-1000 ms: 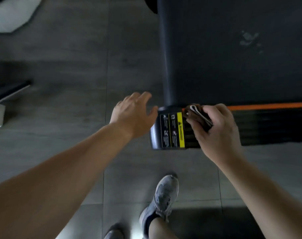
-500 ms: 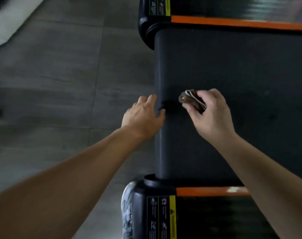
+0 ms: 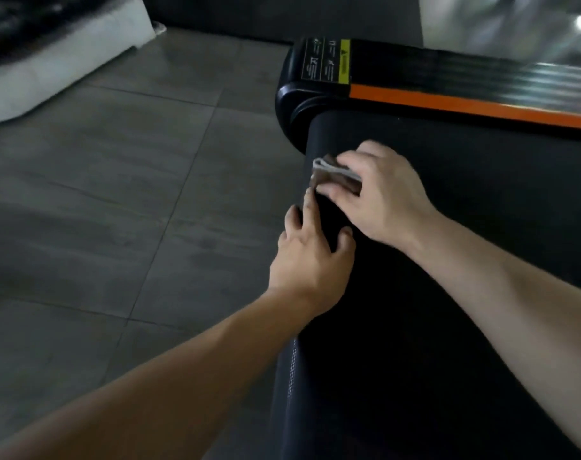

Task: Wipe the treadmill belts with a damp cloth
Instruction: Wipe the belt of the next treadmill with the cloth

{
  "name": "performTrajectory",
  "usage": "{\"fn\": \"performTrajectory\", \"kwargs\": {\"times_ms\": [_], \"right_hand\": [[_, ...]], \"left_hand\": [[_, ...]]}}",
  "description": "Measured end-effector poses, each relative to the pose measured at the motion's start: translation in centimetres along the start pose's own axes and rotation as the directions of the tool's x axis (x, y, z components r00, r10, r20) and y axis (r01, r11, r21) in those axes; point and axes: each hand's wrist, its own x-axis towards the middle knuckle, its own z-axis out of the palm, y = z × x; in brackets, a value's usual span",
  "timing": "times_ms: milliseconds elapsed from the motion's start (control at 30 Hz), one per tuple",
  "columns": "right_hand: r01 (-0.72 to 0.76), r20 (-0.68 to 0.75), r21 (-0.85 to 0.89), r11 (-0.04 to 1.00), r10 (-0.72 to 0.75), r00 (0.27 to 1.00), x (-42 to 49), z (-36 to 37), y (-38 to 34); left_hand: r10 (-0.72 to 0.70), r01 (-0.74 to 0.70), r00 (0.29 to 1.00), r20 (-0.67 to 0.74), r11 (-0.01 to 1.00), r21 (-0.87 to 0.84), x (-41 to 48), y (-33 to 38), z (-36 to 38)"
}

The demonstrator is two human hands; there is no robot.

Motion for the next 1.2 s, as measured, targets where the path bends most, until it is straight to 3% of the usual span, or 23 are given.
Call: {"fn": "performTrajectory", "kwargs": {"times_ms": [133, 200, 333, 367, 467, 533, 700, 800, 867, 1033, 1100, 1200], "right_hand": [[0.182, 0.107, 0.030, 0.983, -0.185, 0.977, 0.6, 0.1, 1.6], [0.224, 0.078, -0.012, 0.974, -0.223, 0.972, 3.5, 0.4, 3.4], [-0.040, -0.076, -0.082, 0.996, 0.034, 0.997, 9.1, 1.0, 5.3], [-0.040, -0.073, -0.097, 0.994, 0.033, 0.997, 8.3, 1.4, 4.8], [0.152, 0.021, -0.022, 0.988, -0.152, 0.988, 3.5, 1.5, 2.9], [0.185, 0.066, 0.010, 0.983, -0.185, 0.981, 3.5, 0.9, 3.6], [-0.134, -0.139, -0.104, 0.986, 0.119, 0.983, 7.9, 2.2, 3.6], [0.096, 0.069, 0.011, 0.995, -0.096, 0.993, 4.5, 2.1, 1.5], [0.162, 0.180, 0.022, 0.987, -0.163, 0.970, 4.4, 0.9, 1.5], [-0.138, -0.092, -0.112, 0.984, 0.128, 0.987, 8.2, 2.0, 1.2], [-0.029, 0.011, -0.072, 0.997, 0.030, 0.999, 5.6, 2.1, 0.0], [0.122, 0.269, 0.078, 0.989, -0.139, 0.953, 1.9, 0.2, -0.7]], "left_hand": [[0.023, -0.023, 0.999, -0.049, 1.000, -0.006, 0.5, -0.6, 0.6], [0.025, -0.024, 0.999, -0.048, 0.999, 0.030, 0.6, -0.5, 0.8], [-0.002, 0.004, 0.999, -0.054, 0.999, 0.041, 0.6, -0.4, 0.8], [-0.002, 0.004, 0.998, -0.057, 0.999, 0.043, 0.6, -0.4, 0.8], [-0.001, 0.004, 0.997, -0.073, 0.999, 0.037, 0.5, -0.4, 0.9], [-0.009, 0.012, 0.996, -0.085, 0.999, 0.032, 0.5, -0.3, 0.9], [-0.028, 0.028, 0.996, -0.090, 1.000, 0.001, 0.2, 0.0, 0.6], [-0.046, 0.045, 0.996, -0.078, 0.999, -0.008, 0.1, 0.3, 0.5], [-0.049, 0.048, 0.995, -0.088, 0.999, -0.011, 0.0, 0.4, 0.4], [-0.068, 0.063, 0.995, -0.077, 0.996, -0.064, -0.6, 0.5, 0.0], [-0.085, 0.081, 0.995, -0.052, 0.993, -0.081, -0.9, 0.2, -0.1], [-0.089, 0.087, 0.996, -0.017, 0.992, -0.089, -1.5, -0.4, 0.1]]}}
